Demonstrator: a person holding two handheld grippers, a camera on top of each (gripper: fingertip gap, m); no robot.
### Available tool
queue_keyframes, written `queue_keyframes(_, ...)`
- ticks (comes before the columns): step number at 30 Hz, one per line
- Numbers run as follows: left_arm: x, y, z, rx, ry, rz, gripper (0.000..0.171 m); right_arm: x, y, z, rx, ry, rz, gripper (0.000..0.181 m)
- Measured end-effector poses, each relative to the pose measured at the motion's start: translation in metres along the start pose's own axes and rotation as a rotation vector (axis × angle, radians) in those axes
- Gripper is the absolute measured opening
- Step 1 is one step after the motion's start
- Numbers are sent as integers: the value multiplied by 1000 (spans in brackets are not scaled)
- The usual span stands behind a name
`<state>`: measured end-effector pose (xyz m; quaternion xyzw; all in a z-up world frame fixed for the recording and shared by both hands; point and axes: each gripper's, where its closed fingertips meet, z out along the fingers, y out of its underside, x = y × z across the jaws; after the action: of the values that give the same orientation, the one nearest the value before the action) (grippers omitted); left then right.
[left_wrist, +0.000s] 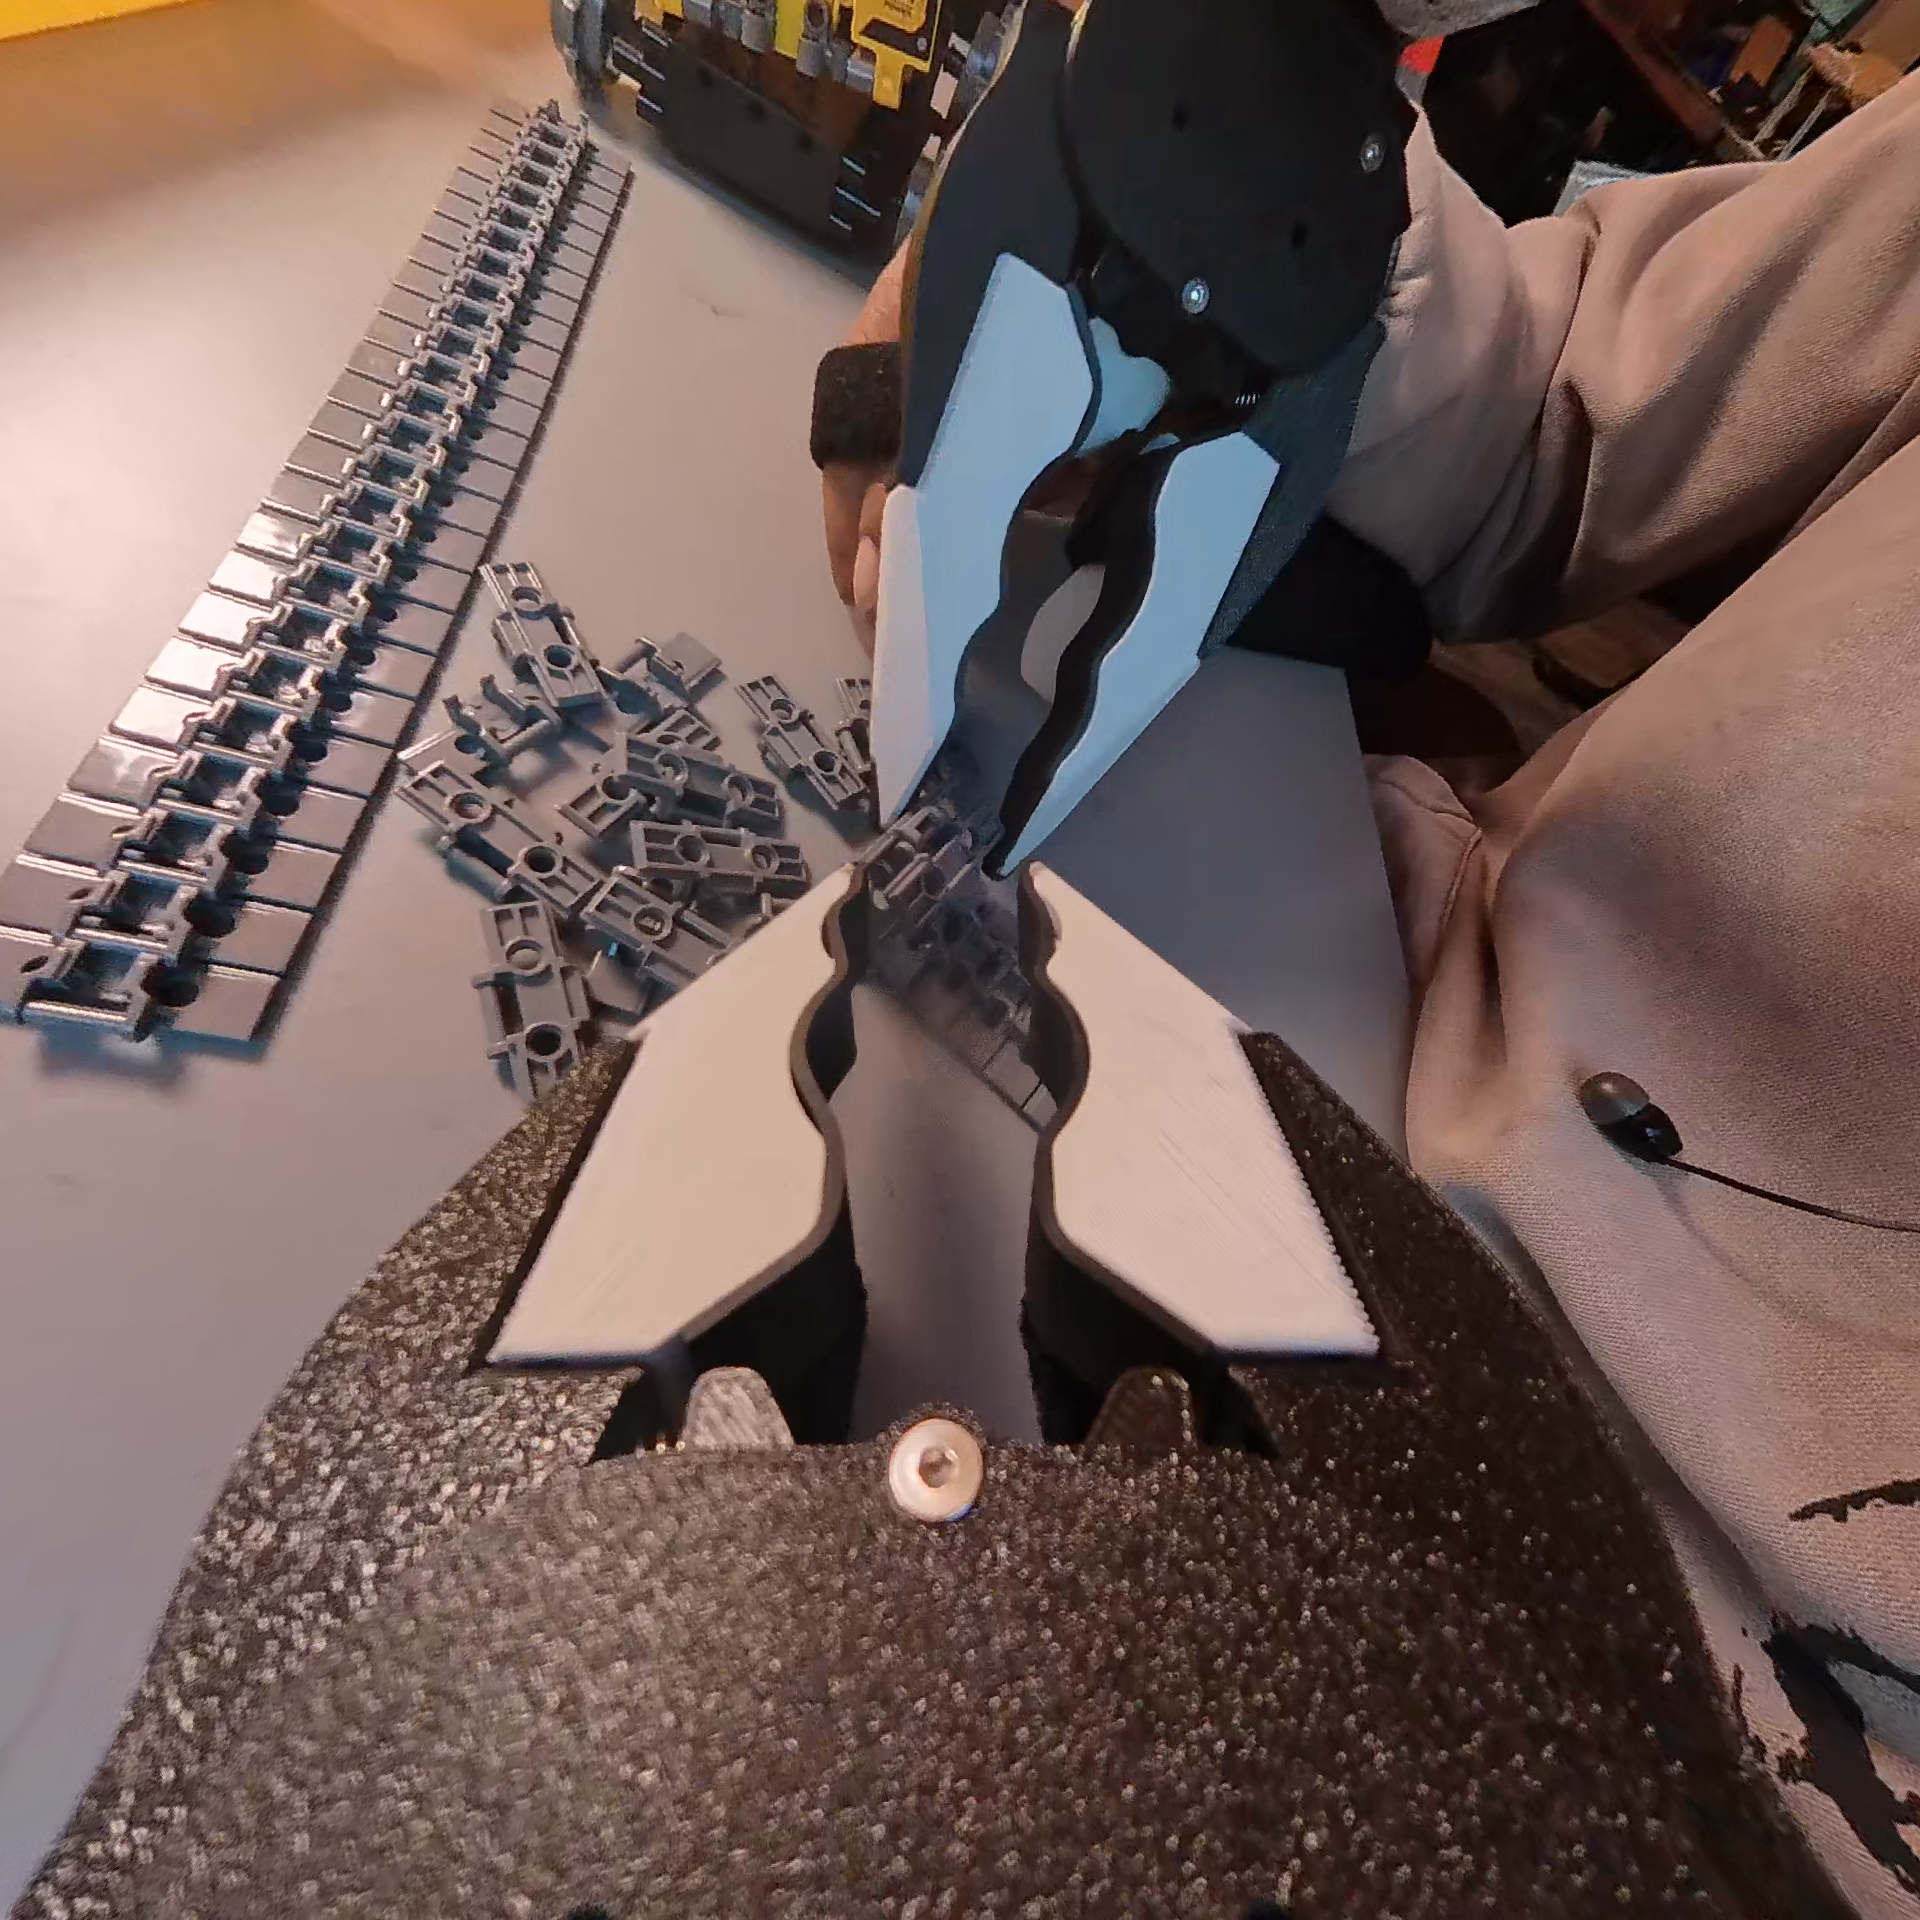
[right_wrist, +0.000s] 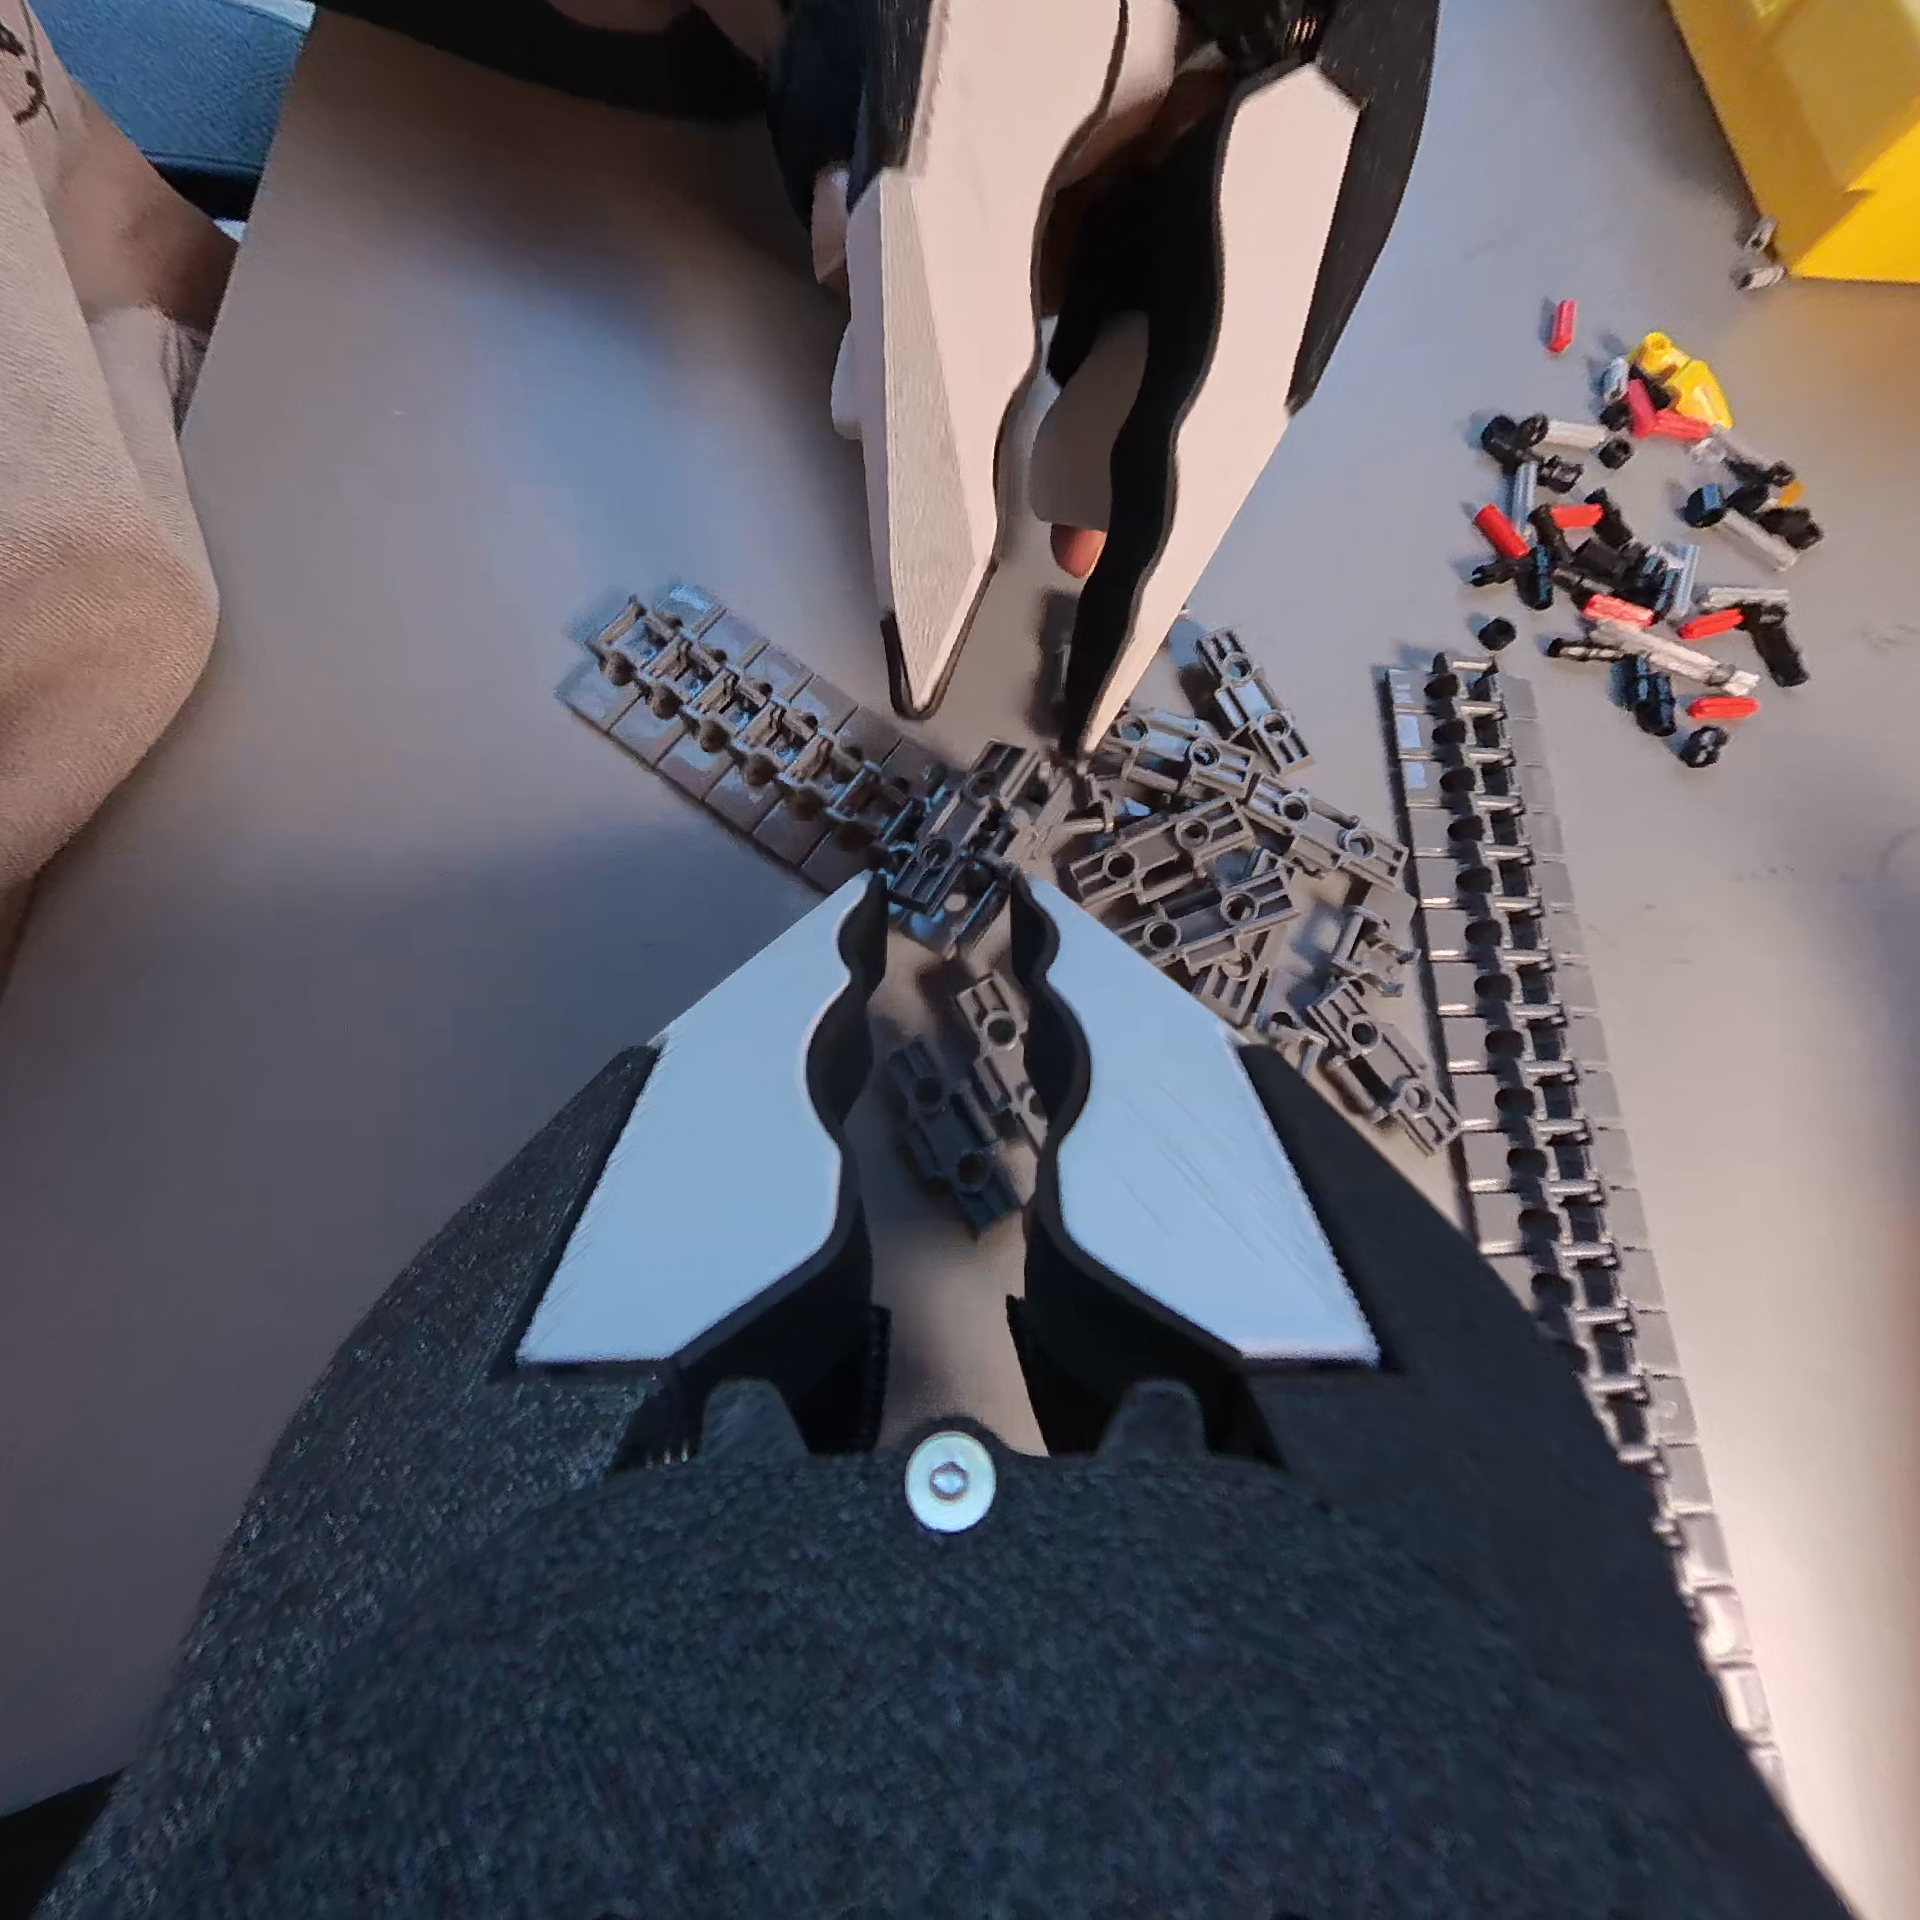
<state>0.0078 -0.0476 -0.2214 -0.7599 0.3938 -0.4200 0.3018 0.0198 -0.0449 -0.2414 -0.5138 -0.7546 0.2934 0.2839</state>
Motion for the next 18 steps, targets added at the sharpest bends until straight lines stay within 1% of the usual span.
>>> queue_keyframes(2,-4,1,0,-6,-22,-15,26,2,-6,-2,29,24,-38,20)
queue_keyframes(3,-7,1,-1,-4,-36,-29,26,6,-8,-3,39,59,-65,20)
queue_keyframes(6,-14,-1,-5,24,-42,-82,28,8,-22,-8,117,101,-122,20)
queue_keyframes(9,-8,-7,-9,69,25,-120,29,14,-35,-16,185,172,-181,19)
queue_keyframes(12,4,-20,-13,142,94,-95,35,13,-52,-24,286,185,-181,20)
queue_keyframes(15,10,-28,-19,195,104,-32,38,14,-62,-31,372,169,-125,20)
queue_keyframes(18,16,-41,-27,276,117,28,45,15,-74,-40,499,82,40,20)
